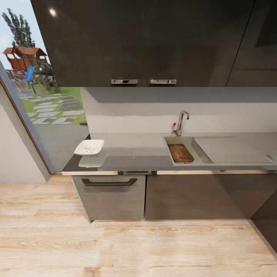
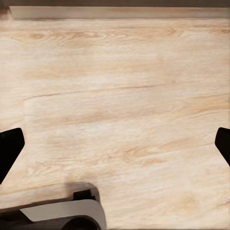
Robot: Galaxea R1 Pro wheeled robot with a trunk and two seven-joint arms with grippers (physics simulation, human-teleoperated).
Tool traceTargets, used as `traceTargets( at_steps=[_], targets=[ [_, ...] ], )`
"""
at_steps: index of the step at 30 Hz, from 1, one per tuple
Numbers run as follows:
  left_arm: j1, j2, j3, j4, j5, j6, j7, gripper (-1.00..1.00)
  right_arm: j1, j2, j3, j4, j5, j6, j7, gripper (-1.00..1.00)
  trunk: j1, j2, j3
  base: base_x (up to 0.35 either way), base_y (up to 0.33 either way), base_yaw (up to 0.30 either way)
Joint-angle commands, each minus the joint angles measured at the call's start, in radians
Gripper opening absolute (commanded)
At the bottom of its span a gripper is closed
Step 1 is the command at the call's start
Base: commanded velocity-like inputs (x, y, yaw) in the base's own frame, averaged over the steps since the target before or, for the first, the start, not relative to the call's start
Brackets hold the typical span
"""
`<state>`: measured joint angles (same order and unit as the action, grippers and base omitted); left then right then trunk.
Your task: In the kitchen, take the Vidalia onion out of the sink, dice it on the chopping board with the paring knife, put the diced onion into the bowl on the countertop, then place both the paring knife and the chopping board into the sink.
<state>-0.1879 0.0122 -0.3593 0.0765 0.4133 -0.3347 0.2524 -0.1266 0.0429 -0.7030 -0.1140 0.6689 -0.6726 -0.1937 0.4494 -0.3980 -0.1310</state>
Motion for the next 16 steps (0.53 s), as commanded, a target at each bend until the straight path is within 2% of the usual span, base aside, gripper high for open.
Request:
traceTargets(
  at_steps=[1, 6, 16],
  targets=[
    [0.001, 0.005, -0.009, 0.003, 0.006, 0.013, 0.000, 1.00, -0.001, 0.001, -0.004, 0.001, 0.011, -0.001, -0.007, 1.00, 0.001, -0.002, -0.002, 0.000, 0.000, 0.000],
    [0.005, 0.015, -0.009, 0.001, 0.006, 0.064, -0.009, 1.00, -0.001, 0.000, -0.005, 0.003, 0.011, -0.001, -0.007, 1.00, 0.001, -0.002, -0.002, 0.000, 0.000, 0.000],
    [0.005, 0.014, -0.009, -0.001, 0.005, 0.069, -0.012, 1.00, -0.001, 0.000, -0.004, 0.004, 0.011, -0.001, -0.006, 1.00, 0.001, -0.002, -0.002, 0.000, 0.000, 0.000]
  ],
)
